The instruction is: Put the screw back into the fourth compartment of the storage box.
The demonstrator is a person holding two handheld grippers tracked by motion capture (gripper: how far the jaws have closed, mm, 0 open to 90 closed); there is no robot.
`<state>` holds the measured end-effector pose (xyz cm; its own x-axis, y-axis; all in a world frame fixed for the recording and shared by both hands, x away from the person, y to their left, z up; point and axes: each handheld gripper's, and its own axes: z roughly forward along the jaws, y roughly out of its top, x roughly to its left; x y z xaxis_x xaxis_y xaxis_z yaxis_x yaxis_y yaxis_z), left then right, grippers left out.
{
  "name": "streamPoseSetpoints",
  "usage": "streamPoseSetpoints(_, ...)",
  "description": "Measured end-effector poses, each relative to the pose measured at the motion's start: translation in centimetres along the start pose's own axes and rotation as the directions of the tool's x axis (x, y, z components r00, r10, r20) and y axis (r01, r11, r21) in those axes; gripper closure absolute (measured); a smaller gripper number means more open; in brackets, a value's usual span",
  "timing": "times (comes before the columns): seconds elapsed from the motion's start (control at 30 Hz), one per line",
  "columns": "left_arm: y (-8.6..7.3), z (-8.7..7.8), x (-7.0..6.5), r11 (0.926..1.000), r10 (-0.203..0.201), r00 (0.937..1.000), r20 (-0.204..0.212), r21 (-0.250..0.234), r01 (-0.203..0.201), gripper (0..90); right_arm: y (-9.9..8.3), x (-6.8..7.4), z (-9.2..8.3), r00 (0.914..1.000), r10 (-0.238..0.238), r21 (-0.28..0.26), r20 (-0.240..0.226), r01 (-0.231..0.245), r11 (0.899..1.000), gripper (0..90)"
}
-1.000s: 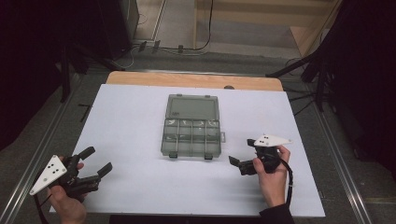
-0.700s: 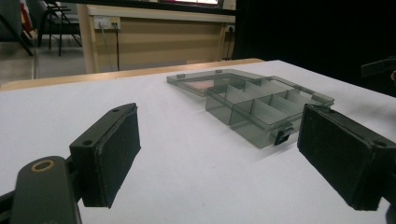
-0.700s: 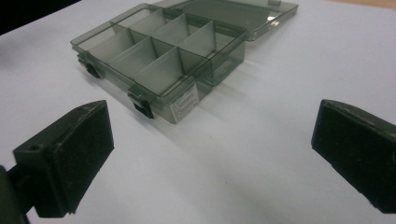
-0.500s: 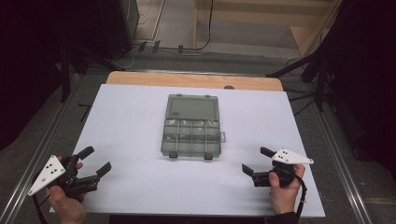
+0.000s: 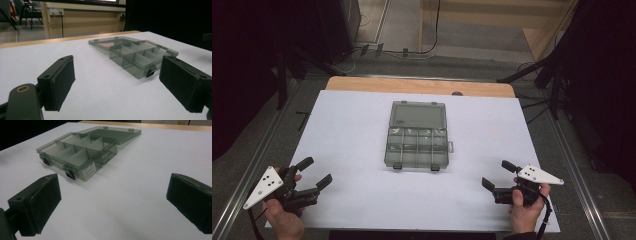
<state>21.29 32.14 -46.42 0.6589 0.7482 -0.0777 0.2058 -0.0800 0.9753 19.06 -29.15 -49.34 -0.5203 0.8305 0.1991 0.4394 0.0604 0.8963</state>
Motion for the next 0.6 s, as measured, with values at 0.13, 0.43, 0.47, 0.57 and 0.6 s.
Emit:
streamPoseSetpoints(0.13,0.0,0.0,0.0,1.0,0.0,1.0,0.0,0.0,0.0,13.3,-0.3,-0.1,-0.3,0.9999,0.006,0.001,0.009,-0.006,1.0,0.0)
streamPoseSetpoints(0.43,0.0,0.0,0.0,1.0,-0.001,1.0,0.001,0.001,0.001,13.3,-0.7,-0.5,-1.1,0.9996,0.015,-0.004,0.024,-0.014,1.0,0.0)
streamPoseSetpoints(0.47,0.0,0.0,0.0,1.0,-0.001,1.0,0.0,0.0,0.001,13.3,-0.7,-0.6,-1.1,0.9995,0.011,-0.009,0.031,-0.011,1.0,0.0)
streamPoseSetpoints(0.57,0.0,0.0,0.0,1.0,0.0,1.0,0.001,0.0,0.0,13.3,-0.9,-0.7,-1.4,0.9988,0.019,-0.022,0.044,-0.018,1.0,0.0)
streamPoseSetpoints(0.6,0.0,0.0,0.0,1.0,-0.001,1.0,0.001,0.0,0.001,13.3,-0.9,-0.7,-1.5,0.9988,0.022,-0.024,0.043,-0.021,0.999,0.0)
